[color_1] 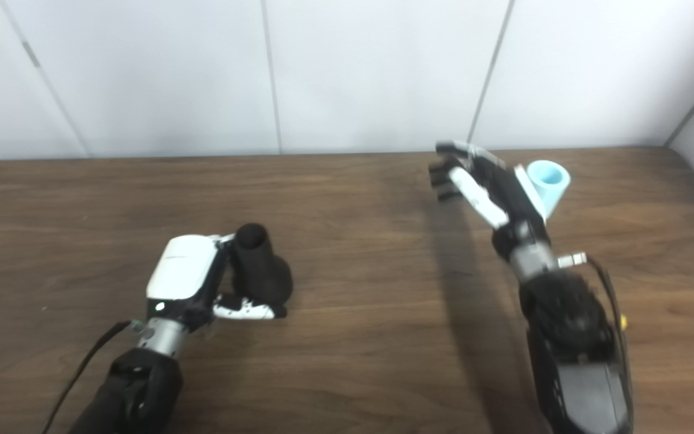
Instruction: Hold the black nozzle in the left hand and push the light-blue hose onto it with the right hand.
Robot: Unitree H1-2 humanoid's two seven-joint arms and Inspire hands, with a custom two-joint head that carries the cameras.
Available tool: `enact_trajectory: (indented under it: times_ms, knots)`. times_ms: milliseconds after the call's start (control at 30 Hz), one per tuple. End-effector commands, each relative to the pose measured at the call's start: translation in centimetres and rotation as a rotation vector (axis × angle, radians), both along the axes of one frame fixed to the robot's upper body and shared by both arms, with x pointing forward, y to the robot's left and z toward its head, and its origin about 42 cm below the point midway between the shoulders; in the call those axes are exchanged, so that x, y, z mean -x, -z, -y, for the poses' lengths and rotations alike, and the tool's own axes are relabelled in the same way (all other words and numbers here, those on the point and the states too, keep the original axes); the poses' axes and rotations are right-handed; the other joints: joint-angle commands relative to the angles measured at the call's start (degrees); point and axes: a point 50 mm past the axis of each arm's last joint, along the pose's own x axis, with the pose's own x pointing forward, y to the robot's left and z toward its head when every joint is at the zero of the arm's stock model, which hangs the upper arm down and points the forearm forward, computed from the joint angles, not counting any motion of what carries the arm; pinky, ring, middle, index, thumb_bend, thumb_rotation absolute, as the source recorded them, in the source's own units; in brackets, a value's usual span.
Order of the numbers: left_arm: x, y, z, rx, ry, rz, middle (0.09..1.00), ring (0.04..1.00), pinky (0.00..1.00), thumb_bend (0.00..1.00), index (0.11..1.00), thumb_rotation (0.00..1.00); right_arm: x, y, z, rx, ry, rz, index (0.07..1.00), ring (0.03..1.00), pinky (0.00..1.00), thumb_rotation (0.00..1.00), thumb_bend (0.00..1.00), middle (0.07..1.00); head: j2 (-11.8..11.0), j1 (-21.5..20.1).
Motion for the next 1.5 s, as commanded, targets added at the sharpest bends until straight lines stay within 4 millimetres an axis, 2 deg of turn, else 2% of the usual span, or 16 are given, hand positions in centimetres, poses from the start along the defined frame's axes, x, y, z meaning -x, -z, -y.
enact_trajectory:
  times_ms: [0, 67, 200, 267, 367, 467, 533, 600, 733, 900, 1200, 1333, 1400, 1467]
  knots:
    - [0.7, 0.5, -0.1, -0.011, 0.022, -0.058, 0.436, 0.553, 0.54, 0.53, 0.494, 0.0, -0.8, -1.8, 1.5, 0.014, 0.029, 0.084, 0.69, 0.631, 0.55, 0.3, 0.49, 0.64, 0.03, -0.96]
    - [0.7, 0.4, -0.3, -0.009, 0.02, -0.054, 0.442, 0.555, 0.52, 0.53, 0.493, 0.0, -1.3, -2.6, 2.5, 0.0, 0.031, 0.093, 0.677, 0.631, 0.57, 0.21, 0.55, 0.644, 0.01, -2.0]
    - [0.7, 0.4, -0.5, 0.003, 0.021, -0.045, 0.437, 0.537, 0.49, 0.53, 0.492, 0.0, -1.5, -5.0, 3.3, 0.129, 0.066, 0.144, 0.694, 0.637, 0.58, 0.21, 0.64, 0.664, -0.13, -3.28]
    - [0.7, 0.5, -0.6, 0.001, 0.023, -0.047, 0.44, 0.535, 0.49, 0.53, 0.491, 0.0, -1.6, -6.5, 3.7, 0.249, 0.074, 0.172, 0.718, 0.663, 0.59, 0.21, 0.63, 0.693, -0.32, -3.92]
    - [0.6, 0.5, -0.7, -0.005, 0.026, -0.05, 0.44, 0.533, 0.49, 0.53, 0.491, 0.0, -2.2, -7.8, 4.4, 0.379, 0.087, 0.194, 0.722, 0.694, 0.66, 0.15, 0.64, 0.713, -0.6, -5.12]
    - [0.7, 0.6, -0.8, -0.006, 0.026, -0.055, 0.442, 0.539, 0.5, 0.53, 0.491, 0.0, -3.2, -8.9, 5.2, 0.626, 0.157, 0.188, 0.709, 0.704, 0.65, 0.12, 0.71, 0.713, -0.86, -6.37]
    - [0.7, 0.6, -0.8, -0.005, 0.027, -0.052, 0.439, 0.538, 0.5, 0.53, 0.491, 0.0, -3.8, -9.5, 5.9, 0.739, 0.168, 0.167, 0.706, 0.755, 0.66, 0.05, 0.78, 0.751, -1.01, -6.83]
    - [0.7, 0.6, -0.9, -0.005, 0.027, -0.048, 0.439, 0.536, 0.48, 0.53, 0.491, 0.0, -4.3, -9.9, 6.6, 0.829, 0.161, 0.147, 0.718, 0.785, 0.64, 0.03, 0.82, 0.79, -1.18, -7.4]
    - [0.6, 0.7, -1.0, -0.006, 0.027, -0.049, 0.435, 0.533, 0.48, 0.53, 0.491, 0.0, -5.0, -10.8, 7.7, 0.962, 0.139, 0.145, 0.72, 0.783, 0.63, 0.06, 0.91, 0.799, -1.63, -8.57]
    - [0.7, 0.5, -1.1, -0.014, 0.024, -0.054, 0.432, 0.532, 0.49, 0.53, 0.492, 0.0, -5.5, -11.4, 8.3, 1.067, 0.17, 0.083, 0.747, 0.879, 0.78, 0.09, 0.93, 0.821, -1.89, -9.48]
    - [0.7, 0.6, -1.5, -0.008, 0.03, -0.04, 0.423, 0.523, 0.48, 0.52, 0.493, 0.0, -7.2, -11.4, 9.9, 1.272, 0.188, -0.097, 0.774, 0.93, 0.89, 0.14, 0.98, 0.849, -2.26, -10.9]
    - [0.6, 0.5, -1.5, -0.005, 0.032, -0.037, 0.428, 0.524, 0.49, 0.52, 0.493, 0.0, -8.2, -10.6, 11.1, 1.29, 0.18, -0.137, 0.774, 0.921, 0.9, 0.13, 1.0, 0.84, -2.19, -10.7]
    - [0.7, 0.6, -1.5, -0.003, 0.031, -0.031, 0.429, 0.521, 0.49, 0.52, 0.494, 0.0, -8.5, -10.1, 11.5, 1.288, 0.174, -0.152, 0.774, 0.914, 0.82, 0.16, 1.0, 0.831, -2.14, -10.69]
    - [0.7, 0.6, -1.5, -0.007, 0.027, -0.029, 0.428, 0.521, 0.48, 0.52, 0.494, 0.0, -8.9, -9.4, 11.9, 1.285, 0.171, -0.183, 0.78, 0.917, 0.81, 0.17, 1.0, 0.837, -2.01, -10.92]
